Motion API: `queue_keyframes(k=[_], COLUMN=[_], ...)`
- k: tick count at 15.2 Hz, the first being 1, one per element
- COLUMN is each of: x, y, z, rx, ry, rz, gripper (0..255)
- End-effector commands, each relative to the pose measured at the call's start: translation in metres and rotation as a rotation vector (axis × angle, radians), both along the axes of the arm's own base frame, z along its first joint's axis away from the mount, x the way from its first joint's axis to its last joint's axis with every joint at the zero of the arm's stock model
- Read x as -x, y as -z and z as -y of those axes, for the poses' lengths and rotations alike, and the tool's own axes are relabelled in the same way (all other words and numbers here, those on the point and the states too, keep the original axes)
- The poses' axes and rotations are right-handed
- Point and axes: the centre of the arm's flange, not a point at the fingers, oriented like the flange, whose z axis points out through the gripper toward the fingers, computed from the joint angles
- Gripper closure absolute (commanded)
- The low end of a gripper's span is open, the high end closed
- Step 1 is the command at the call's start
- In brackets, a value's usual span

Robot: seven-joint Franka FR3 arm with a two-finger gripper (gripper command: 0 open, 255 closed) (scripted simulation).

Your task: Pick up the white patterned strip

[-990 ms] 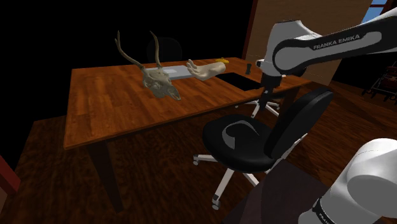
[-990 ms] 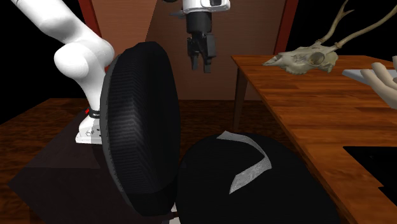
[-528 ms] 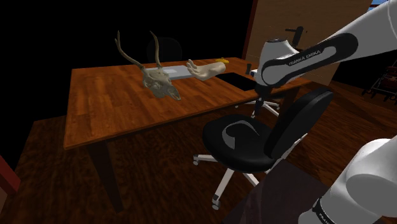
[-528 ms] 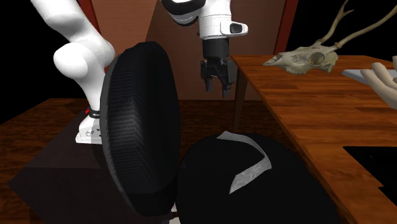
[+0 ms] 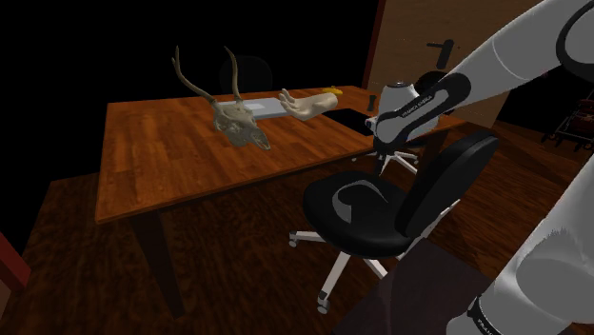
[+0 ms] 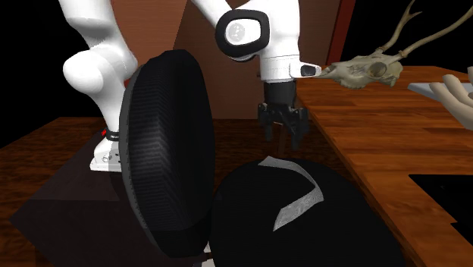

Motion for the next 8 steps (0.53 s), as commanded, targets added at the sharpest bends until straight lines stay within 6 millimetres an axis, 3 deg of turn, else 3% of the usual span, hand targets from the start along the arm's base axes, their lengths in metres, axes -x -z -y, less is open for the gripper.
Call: queue_keyframes(k=[1,8], x=[-0.016,-0.067], y=[0.017,0.074], z=[0.014,0.06], rx=[0.012,0.046], ry=[-0.022,-0.092], rz=[0.003,0.011], gripper=[0,0])
